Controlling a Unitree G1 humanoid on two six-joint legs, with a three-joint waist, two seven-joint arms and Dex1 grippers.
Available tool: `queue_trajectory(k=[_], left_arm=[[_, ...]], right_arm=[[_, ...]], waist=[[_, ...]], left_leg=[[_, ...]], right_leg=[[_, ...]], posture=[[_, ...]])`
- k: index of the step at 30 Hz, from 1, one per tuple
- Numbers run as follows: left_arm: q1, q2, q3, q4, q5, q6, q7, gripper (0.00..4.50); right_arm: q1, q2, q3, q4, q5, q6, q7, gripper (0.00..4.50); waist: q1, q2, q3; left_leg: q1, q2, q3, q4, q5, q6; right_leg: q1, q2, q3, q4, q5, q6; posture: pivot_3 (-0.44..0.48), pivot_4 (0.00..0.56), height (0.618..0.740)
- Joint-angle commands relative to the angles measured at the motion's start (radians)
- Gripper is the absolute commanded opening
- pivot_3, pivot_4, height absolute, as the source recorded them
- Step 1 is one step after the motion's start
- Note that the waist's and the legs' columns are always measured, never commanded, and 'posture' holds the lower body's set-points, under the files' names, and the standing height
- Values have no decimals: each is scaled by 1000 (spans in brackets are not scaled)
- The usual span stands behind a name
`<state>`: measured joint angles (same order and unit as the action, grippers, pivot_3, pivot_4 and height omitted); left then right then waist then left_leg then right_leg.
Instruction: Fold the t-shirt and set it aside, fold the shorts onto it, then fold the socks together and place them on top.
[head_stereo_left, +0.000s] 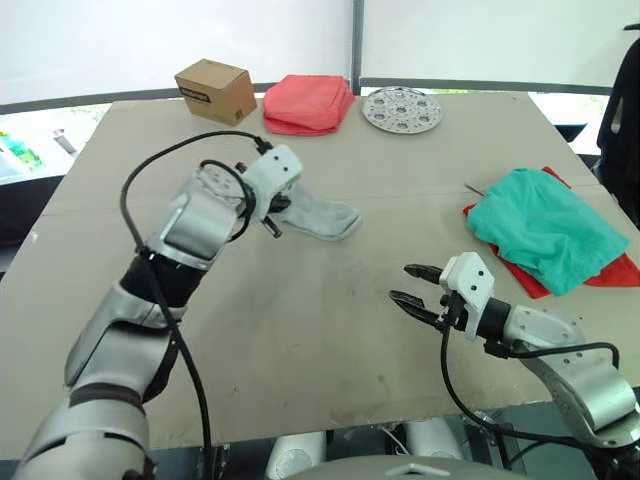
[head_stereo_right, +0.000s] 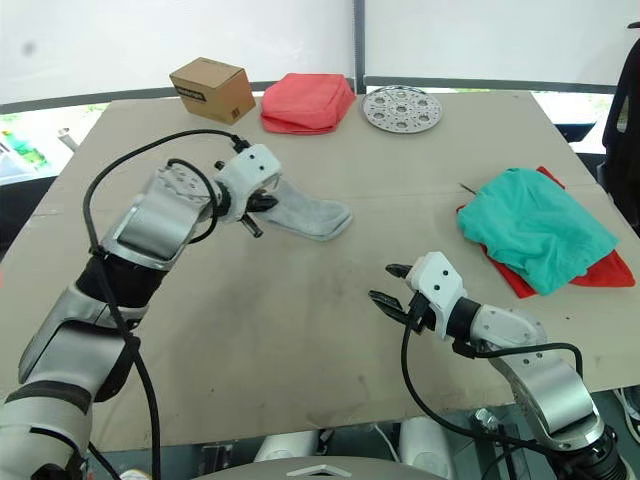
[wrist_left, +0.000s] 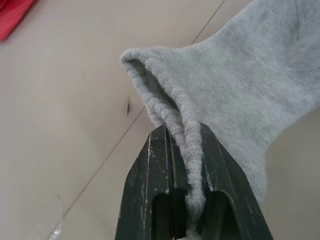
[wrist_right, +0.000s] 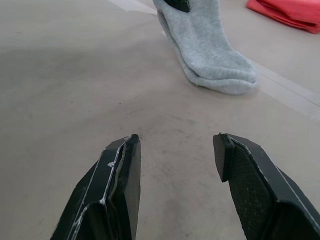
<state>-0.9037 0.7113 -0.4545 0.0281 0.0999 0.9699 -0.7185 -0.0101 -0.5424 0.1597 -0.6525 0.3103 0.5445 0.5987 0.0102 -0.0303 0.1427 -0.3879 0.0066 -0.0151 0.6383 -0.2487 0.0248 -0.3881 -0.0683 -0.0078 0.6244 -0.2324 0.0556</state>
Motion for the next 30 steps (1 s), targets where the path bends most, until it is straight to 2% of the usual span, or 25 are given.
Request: queue_trajectory(k=[1, 6, 17, 23, 27, 30], left_arm=[[0, -23, -93, -14, 138, -173, 76, 74], [10, -65, -149, 20, 268, -314, 142, 74], [35, -173, -174, 7, 365, -480, 111, 74], [43, -206, -172, 102, 427, -581, 152, 74], [64, -160, -25, 163, 324, -413, 37, 74], [97, -61, 71, 151, 215, -274, -141, 74]], right_arm=[[4, -1, -16, -49, -3, 7, -22, 2511], [22, -4, -24, -75, 1, 24, -43, 2511], [64, -3, -35, -144, 14, 80, -85, 2511], [84, -6, -45, -172, 17, 99, -100, 2511], [91, -8, -51, -184, 20, 106, -103, 2511], [86, -8, -53, -173, 29, 100, -95, 2511]], waist=[[1, 0, 0], [2, 0, 0], [4, 0, 0], [2, 0, 0], [-6, 1, 0], [-21, 1, 0]], left_leg=[[0, 0, 0, 0, 0, 0], [-1, 0, 0, 0, 0, 0], [-5, 0, -1, 5, 0, 0], [-6, 0, -2, 8, 0, 0], [-6, 0, -3, 8, 0, 0], [-6, 1, -4, 8, 0, 0]], right_leg=[[0, 0, 0, 0, 0, 0], [0, 0, 0, 0, 0, 0], [-2, 0, -1, 1, 0, 0], [-2, 0, -1, 1, 1, 0], [-2, 1, -1, 2, 1, 0], [-2, 2, -1, 2, 1, 0]], posture=[[0, 150, 740], [0, 150, 740], [0, 150, 740], [0, 150, 740], [0, 150, 740], [0, 150, 740]])
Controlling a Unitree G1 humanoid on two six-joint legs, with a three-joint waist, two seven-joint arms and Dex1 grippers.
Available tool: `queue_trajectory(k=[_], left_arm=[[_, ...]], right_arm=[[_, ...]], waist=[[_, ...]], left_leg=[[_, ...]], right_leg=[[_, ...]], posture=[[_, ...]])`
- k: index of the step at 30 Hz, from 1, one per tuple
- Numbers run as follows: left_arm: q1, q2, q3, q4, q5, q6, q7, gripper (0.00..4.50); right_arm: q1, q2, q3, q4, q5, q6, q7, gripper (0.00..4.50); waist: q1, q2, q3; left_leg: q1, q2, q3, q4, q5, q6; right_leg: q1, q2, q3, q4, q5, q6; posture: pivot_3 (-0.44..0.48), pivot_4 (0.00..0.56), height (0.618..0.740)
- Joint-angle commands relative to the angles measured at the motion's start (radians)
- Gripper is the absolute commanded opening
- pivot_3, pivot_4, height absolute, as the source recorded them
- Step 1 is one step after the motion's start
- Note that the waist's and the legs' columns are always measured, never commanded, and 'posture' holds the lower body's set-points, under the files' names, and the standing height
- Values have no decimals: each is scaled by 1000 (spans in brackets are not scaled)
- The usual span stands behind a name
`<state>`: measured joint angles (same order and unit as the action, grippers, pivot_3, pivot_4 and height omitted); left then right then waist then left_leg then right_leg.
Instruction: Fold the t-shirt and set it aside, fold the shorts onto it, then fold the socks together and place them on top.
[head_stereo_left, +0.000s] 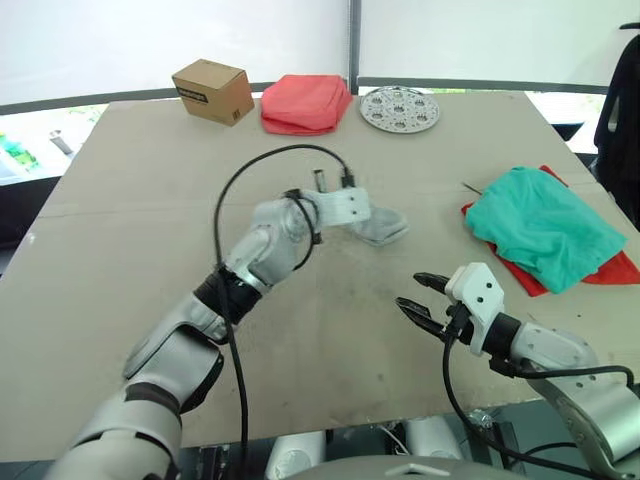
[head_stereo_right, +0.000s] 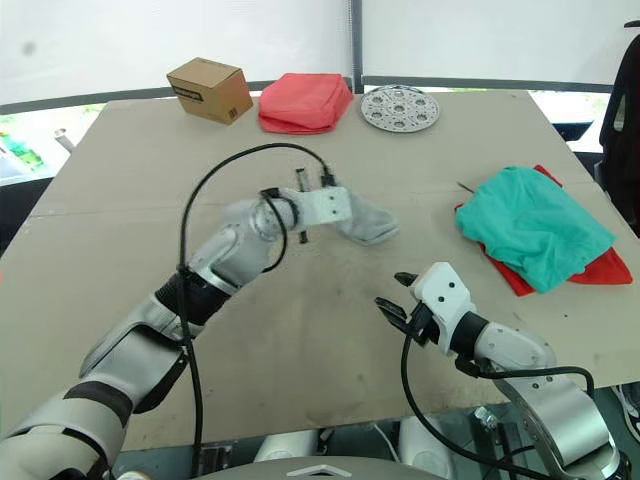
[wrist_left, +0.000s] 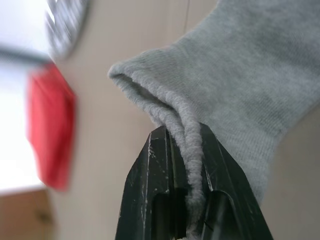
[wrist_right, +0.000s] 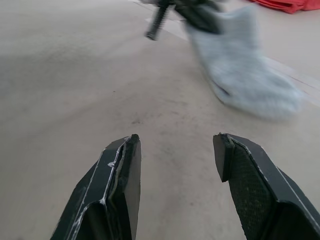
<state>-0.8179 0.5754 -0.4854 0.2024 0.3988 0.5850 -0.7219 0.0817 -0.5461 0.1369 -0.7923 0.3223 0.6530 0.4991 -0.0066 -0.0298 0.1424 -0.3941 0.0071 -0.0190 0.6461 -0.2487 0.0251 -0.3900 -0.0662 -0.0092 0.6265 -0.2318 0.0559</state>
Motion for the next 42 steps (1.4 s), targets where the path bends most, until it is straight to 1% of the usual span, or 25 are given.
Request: queue_trajectory(k=[1, 3, 4, 5, 7, 9, 11, 12, 15, 19, 22, 26, 30, 33, 35, 36, 37, 39, 41, 42], left_arm=[[18, 102, 116, -29, -102, 131, -173, 74], [22, 192, 122, 9, -90, 86, -207, 74], [18, 242, 115, 47, -62, 30, -199, 74], [14, 274, 108, 70, -43, -6, -193, 74], [-16, 350, 71, 161, 48, -160, -107, 74], [-36, 382, 51, 208, 109, -251, -51, 74], [-39, 390, 33, 198, 181, -311, 23, 74], [-19, 388, 23, 152, 219, -321, 49, 74], [68, 348, 20, 14, 291, -276, 66, 74], [151, 286, 25, -79, 362, -231, 84, 74], [168, 219, 18, -73, 396, -226, 122, 74], [146, 143, 37, -40, 393, -205, 130, 74], [108, 102, 50, -9, 377, -192, 105, 74], [107, 76, 52, 20, 352, -215, 98, 74], [115, 63, 62, 21, 332, -223, 94, 923], [122, 60, 72, 11, 320, -227, 90, 1208], [131, 60, 87, -13, 306, -220, 80, 1606], [173, 82, 155, -78, 233, -218, 43, 2650], [211, 94, 236, -120, 149, -206, 12, 3338], [225, 91, 306, -145, 64, -161, -39, 3399]], right_arm=[[-8, -4, -31, -29, 19, -11, 7, 2511], [-27, -3, -25, -11, 26, -18, 21, 2511], [-41, -2, -19, 1, 28, -22, 29, 2511], [-47, -2, -17, 8, 29, -25, 35, 2511], [-72, 2, -4, 32, 33, -33, 51, 2511], [-84, 4, 3, 45, 35, -37, 61, 2511], [-90, 5, 6, 52, 37, -39, 68, 2511], [-91, 6, 6, 55, 37, -40, 70, 2511], [-89, 6, 5, 53, 38, -39, 71, 2511], [-80, 6, 4, 49, 44, -34, 66, 2511], [-73, 3, 3, 45, 42, -34, 64, 2511], [-65, -3, -1, 38, 40, -33, 62, 2511], [-64, -3, 0, 31, 38, -32, 58, 2511], [-61, 0, 1, 28, 33, -46, 56, 2511], [-57, 5, 1, 23, 25, -68, 54, 2511], [-54, 6, 0, 20, 24, -77, 54, 2511], [-50, 8, -3, 15, 25, -85, 54, 2511], [-50, 21, -17, 10, 26, -116, 49, 2511], [-52, 36, -33, 11, 55, -120, 55, 2511], [-67, 53, -47, 22, 82, -115, 53, 2753]], waist=[[-8, 0, 0], [-7, 0, 0], [-6, 0, 0], [-4, 0, 0], [-1, 0, 0], [6, -1, 0], [18, -1, 0], [24, -1, 0], [29, -1, 0], [20, 0, 0], [19, 0, 0], [21, 0, -1], [21, 0, -1], [19, 0, -1], [20, 0, -1], [20, 0, -1], [19, 0, -1], [19, 0, -1], [15, 1, -1], [16, 1, -1]], left_leg=[[0, 0, 0, 0, 0, 0], [0, 1, -2, 0, 0, 0], [0, 1, -3, 0, 0, 0], [0, 1, -3, 0, 0, 0], [0, 0, -3, 0, 0, 0], [-1, 0, -4, 0, 0, 0], [-1, -1, -4, 1, 0, 0], [-1, -1, -4, 1, 0, 0], [-2, -1, -4, 2, 0, 0], [-2, -1, -4, 2, 0, 0], [-2, -1, -5, 2, 0, 0], [-2, -1, -4, 2, 0, 0], [-2, -1, -5, 3, 0, 0], [-2, -1, -5, 3, 0, 0], [-2, -1, -5, 3, 0, 0], [-2, -1, -5, 3, 0, 0], [-2, -1, -5, 3, 0, 0], [-2, -1, -5, 3, 0, 0], [-2, 0, -5, 3, 0, 0], [-1, 0, -5, 3, 0, 0]], right_leg=[[0, 0, 0, 0, 0, 0], [0, 1, 0, 0, 0, 0], [0, 1, -1, 0, 0, 0], [0, 1, -1, 0, 0, 0], [0, 1, -1, 0, 0, 0], [0, 1, -1, 0, 0, 0], [0, 1, -1, -1, 0, 0], [0, 1, 0, -1, 0, 0], [0, 0, 0, 0, 0, 0], [1, 0, 0, 0, 0, 0], [1, 2, 0, 0, 0, -1], [1, 2, 0, 1, 0, 0], [1, 2, 0, 1, 0, 0], [1, 2, 0, 1, 0, 0], [1, 2, 0, 1, 0, 0], [1, 2, 0, 1, 0, 0], [1, 2, 0, 1, 0, 0], [1, 2, 0, 1, 0, 0], [1, 2, 0, 1, 0, 0], [1, 2, 0, 1, 0, 0]], posture=[[0, 150, 740], [0, 150, 740], [0, 150, 740], [0, 150, 740], [0, 150, 740], [0, 150, 740], [0, 150, 740], [0, 150, 740], [0, 150, 740], [0, 150, 740], [0, 150, 740], [0, 150, 740], [0, 150, 740], [0, 150, 740], [0, 150, 740], [0, 150, 740], [0, 150, 740], [0, 150, 740], [0, 150, 740], [0, 150, 740]])
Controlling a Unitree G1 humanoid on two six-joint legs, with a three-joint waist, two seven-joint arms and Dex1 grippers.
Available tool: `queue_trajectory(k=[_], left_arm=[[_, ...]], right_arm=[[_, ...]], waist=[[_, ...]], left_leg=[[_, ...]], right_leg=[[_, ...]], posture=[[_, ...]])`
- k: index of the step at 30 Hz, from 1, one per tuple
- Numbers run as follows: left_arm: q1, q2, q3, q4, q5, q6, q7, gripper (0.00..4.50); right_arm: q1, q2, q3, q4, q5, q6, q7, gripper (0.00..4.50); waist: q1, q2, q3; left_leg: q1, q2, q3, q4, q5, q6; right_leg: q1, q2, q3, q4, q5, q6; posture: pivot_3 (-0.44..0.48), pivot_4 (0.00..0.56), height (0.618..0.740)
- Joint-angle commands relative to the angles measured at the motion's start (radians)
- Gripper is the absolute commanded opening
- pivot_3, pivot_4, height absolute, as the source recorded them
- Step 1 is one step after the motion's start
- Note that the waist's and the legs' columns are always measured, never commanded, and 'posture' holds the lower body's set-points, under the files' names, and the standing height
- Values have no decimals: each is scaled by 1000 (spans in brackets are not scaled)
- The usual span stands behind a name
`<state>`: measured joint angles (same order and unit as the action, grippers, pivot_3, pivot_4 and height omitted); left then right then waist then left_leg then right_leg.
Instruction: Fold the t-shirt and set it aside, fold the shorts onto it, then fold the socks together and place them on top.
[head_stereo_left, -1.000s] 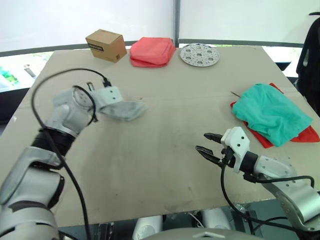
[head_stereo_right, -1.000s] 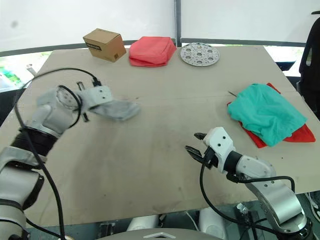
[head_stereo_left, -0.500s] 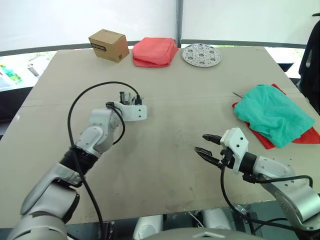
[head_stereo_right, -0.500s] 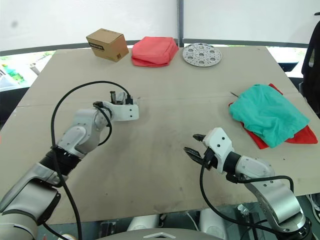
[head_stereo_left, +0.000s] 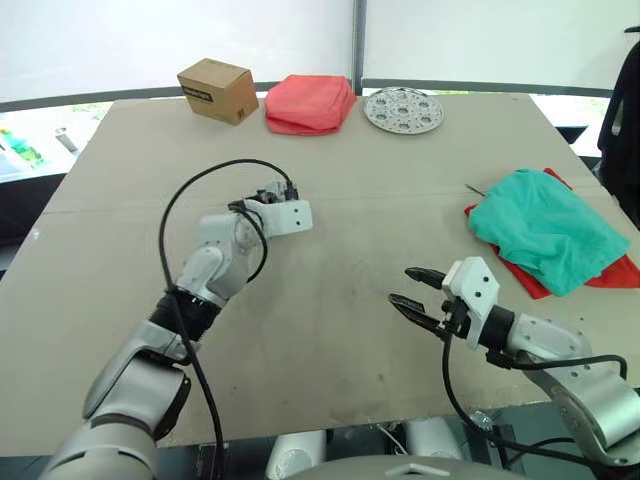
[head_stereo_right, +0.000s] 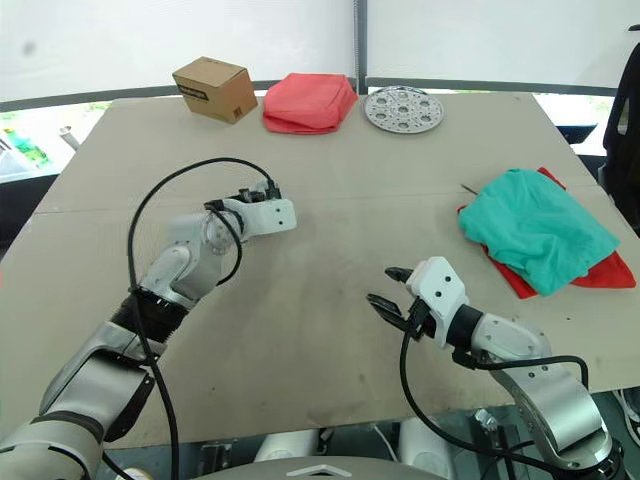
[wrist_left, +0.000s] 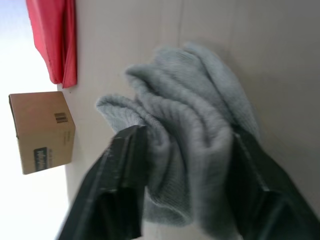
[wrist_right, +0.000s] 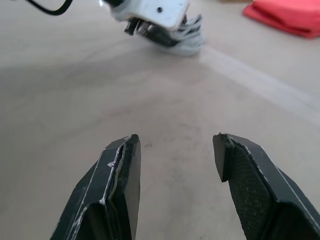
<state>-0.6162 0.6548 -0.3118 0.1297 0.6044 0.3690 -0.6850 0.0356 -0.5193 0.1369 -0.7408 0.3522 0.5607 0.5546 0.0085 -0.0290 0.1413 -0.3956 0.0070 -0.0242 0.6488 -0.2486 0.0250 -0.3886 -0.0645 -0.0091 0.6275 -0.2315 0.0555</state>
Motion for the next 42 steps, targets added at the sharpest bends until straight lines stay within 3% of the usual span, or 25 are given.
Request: queue_trajectory(k=[1, 2, 5, 8, 10, 14, 21, 27, 33, 37, 42], left_arm=[[34, 9, 195, -96, -226, 103, -132, 3433], [42, 9, 234, -116, -283, 139, -170, 3433], [72, 24, 353, -172, -498, 283, -324, 3433], [55, 43, 489, -108, -680, 410, -393, 3433], [-6, 48, 554, -65, -803, 605, -426, 3433], [7, 64, 561, -87, -900, 692, -428, 3433], [242, 149, 411, -324, -887, 385, -477, 3433], [189, 97, 455, -189, -873, 330, -279, 3433], [171, 126, 423, -99, -831, 262, -226, 3433], [189, 134, 418, -51, -821, 241, -211, 2193], [225, 158, 492, -88, -993, 402, -323, 2193]], right_arm=[[-34, 39, -56, -22, 75, -16, 0, 3016], [-42, 46, -62, -19, 88, -13, 1, 3236], [-55, 41, -47, -14, 78, -21, 14, 4465], [-63, 38, -37, -3, 78, -29, 24, 4465], [-73, 40, -29, 11, 58, -39, 19, 4465], [-73, 31, -15, 15, 45, -46, 25, 4465], [-65, 19, -7, 19, 30, -45, 28, 4465], [-71, 18, 5, 34, 11, -54, 29, 4465], [-84, 17, 20, 53, -9, -66, 33, 4465], [-76, 7, 18, 45, -7, -60, 40, 4500], [-73, -3, 9, 44, 2, -57, 51, 4500]], waist=[[0, 0, 0], [-2, 0, 0], [-2, 0, 0], [1, 0, 0], [2, 0, 0], [0, 0, 0], [-13, 1, 0], [2, 1, 0], [2, 0, 0], [2, 0, 0], [1, 0, 0]], left_leg=[[0, 0, 0, 0, 0, 0], [0, 0, -1, 0, 0, 0], [0, 1, 0, 1, 0, 0], [0, 1, -1, 1, 0, 0], [0, 0, -1, 1, 0, 0], [1, -1, -2, 2, 0, 0], [2, 2, -1, -1, 0, 0], [2, 1, 0, 1, 0, 0], [2, -1, -1, 1, 0, 0], [2, -1, -1, 0, 0, 0], [2, 0, -1, 0, 0, 0]], right_leg=[[0, 0, 0, 0, 0, 0], [0, 0, 0, 0, 0, 0], [0, 0, 0, 0, 0, 0], [1, 0, -1, 0, 0, 0], [1, 0, -1, 0, 0, 0], [2, 0, -2, 0, 0, 0], [1, 0, 0, 0, 0, -1], [2, -1, 1, -1, -2, -5], [2, 0, 1, 0, 0, -1], [2, 1, 0, 0, 0, -1], [2, 0, 1, 0, 0, -1]], posture=[[0, 150, 740], [0, 150, 740], [0, 150, 740], [0, 150, 740], [0, 150, 740], [0, 150, 740], [0, 150, 740], [0, 150, 740], [0, 150, 740], [0, 150, 740], [0, 150, 740]])
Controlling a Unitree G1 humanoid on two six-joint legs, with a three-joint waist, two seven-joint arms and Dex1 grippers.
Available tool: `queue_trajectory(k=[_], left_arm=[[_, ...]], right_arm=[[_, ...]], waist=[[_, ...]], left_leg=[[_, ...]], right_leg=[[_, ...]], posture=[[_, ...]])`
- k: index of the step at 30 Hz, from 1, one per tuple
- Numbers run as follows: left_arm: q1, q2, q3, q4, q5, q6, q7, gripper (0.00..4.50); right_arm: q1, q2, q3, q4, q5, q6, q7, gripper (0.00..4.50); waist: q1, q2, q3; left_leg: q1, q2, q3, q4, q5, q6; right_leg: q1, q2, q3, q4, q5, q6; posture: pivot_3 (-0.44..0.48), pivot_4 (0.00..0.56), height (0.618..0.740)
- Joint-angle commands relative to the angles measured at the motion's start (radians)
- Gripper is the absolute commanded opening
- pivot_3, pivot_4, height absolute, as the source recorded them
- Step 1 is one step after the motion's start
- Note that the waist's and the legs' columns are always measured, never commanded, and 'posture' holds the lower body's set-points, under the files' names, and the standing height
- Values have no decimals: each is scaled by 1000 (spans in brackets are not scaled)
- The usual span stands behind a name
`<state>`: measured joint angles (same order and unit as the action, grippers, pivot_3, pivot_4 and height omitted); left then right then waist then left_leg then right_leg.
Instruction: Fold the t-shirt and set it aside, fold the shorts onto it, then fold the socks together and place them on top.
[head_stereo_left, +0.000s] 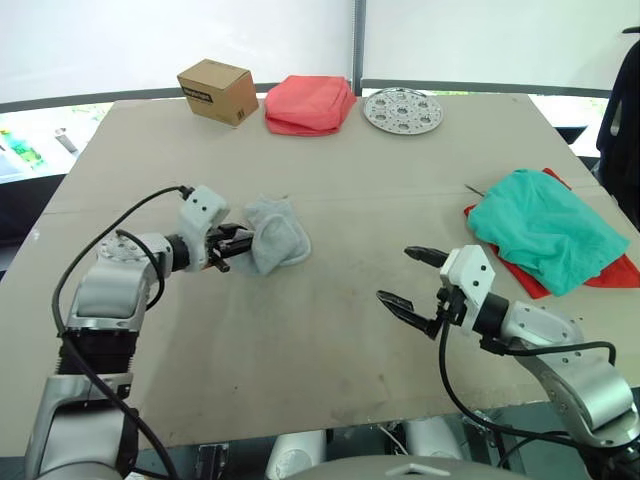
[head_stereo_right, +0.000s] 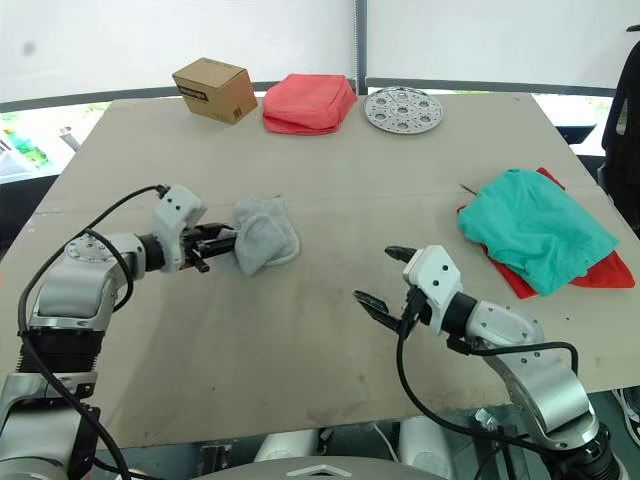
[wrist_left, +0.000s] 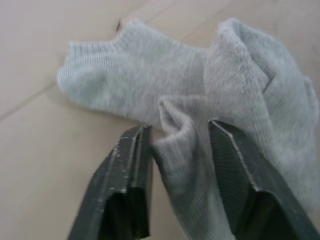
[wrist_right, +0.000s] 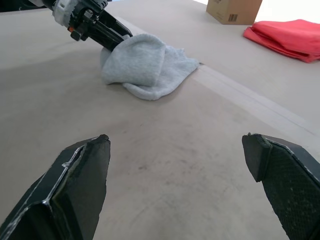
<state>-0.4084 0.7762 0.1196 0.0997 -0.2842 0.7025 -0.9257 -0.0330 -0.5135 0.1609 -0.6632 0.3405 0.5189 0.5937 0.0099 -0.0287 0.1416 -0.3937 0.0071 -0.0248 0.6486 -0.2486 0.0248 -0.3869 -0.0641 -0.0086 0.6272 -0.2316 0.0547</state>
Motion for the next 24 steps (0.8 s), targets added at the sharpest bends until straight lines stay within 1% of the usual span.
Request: queue_trajectory(k=[1, 2, 4, 5, 7, 10, 13, 14, 16, 17, 19, 20, 21, 24], left_arm=[[53, 55, 51, -102, -100, 11, -116, 2193], [78, 66, 39, -133, -88, -39, -132, 2193], [98, 70, 22, -169, -60, -113, -121, 2193], [94, 61, 29, -179, -81, -93, -116, 2193], [104, 59, 32, -187, -81, -88, -96, 2193], [98, 63, 32, -126, -39, -81, -32, 2193], [85, 65, 28, -77, -25, -70, -1, 2193], [77, 58, 21, -51, -14, -85, 13, 2193], [54, 36, 11, -2, 7, -109, 51, 2193], [50, 27, 7, 7, 7, -129, 45, 1627], [49, 18, 4, 10, 4, -156, 36, 935], [47, 13, 13, 9, -7, -165, 31, 357], [43, 13, 21, 6, -16, -175, 24, 84], [16, 27, 43, -17, -55, -202, -27, 26]], right_arm=[[-7, -9, -12, -33, 16, -13, 15, 4500], [-8, -9, -12, -32, 18, -12, 19, 4500], [-11, -9, -9, -29, 20, -11, 23, 4500], [-12, -8, -5, -28, 19, -11, 24, 4500], [-16, -6, 5, -27, 17, -10, 24, 4500], [-17, -6, 7, -25, 21, -10, 29, 4500], [-15, -8, 10, -23, 23, -10, 33, 4500], [-18, -7, 13, -21, 22, -10, 33, 4500], [-22, -7, 16, -18, 19, -9, 32, 4500], [-23, -7, 18, -18, 19, -8, 31, 4500], [-24, -7, 18, -22, 20, -5, 28, 4500], [-22, -8, 17, -26, 20, -3, 27, 4500], [-19, -8, 17, -29, 20, -1, 25, 4500], [-13, -8, 15, -34, 18, 3, 16, 4500]], waist=[[-2, 0, 0], [-3, 0, 0], [-1, 1, 0], [4, 1, 0], [5, 1, 0], [2, 0, 0], [2, 0, 0], [2, 0, 0], [4, 1, 0], [4, 1, 0], [4, 0, 0], [3, 0, 0], [3, 0, 0], [4, 0, 0]], left_leg=[[0, 0, 0, 0, 0, 0], [0, 1, 0, 0, 0, 0], [0, 2, 0, 0, 0, 0], [0, 2, 0, 0, 0, 0], [0, 2, -1, 0, 0, 0], [1, 2, 1, 0, 0, 0], [1, 1, 0, 0, 0, 0], [1, 1, 0, 0, 0, 0], [1, 0, 0, 0, 0, 0], [1, 0, 0, 0, 0, 0], [1, 0, 0, 0, 0, 0], [1, 0, 0, 0, 0, 0], [1, 0, 0, 0, 0, 0], [0, 1, 0, 0, 0, 0]], right_leg=[[0, 0, 0, 0, 0, 0], [0, 0, 0, 0, 0, 0], [0, -1, 0, 0, -1, -1], [0, -1, 0, 0, -1, -2], [0, -1, -1, 0, -2, -4], [0, -1, 0, 0, -2, -4], [0, -1, 0, 0, -2, -4], [0, 0, 0, 0, 0, -1], [0, 0, 0, 0, 0, 0], [0, 0, 0, 0, 0, 0], [0, 0, 0, 0, 0, 0], [0, -1, 0, 0, 0, -1], [0, -1, 0, 0, 0, -1], [0, 0, 0, 0, 0, -1]], posture=[[0, 150, 740], [0, 150, 740], [0, 150, 740], [0, 150, 740], [0, 150, 740], [0, 150, 740], [0, 150, 740], [0, 150, 740], [0, 150, 740], [0, 150, 740], [0, 150, 740], [0, 150, 740], [0, 150, 740], [0, 150, 740]])
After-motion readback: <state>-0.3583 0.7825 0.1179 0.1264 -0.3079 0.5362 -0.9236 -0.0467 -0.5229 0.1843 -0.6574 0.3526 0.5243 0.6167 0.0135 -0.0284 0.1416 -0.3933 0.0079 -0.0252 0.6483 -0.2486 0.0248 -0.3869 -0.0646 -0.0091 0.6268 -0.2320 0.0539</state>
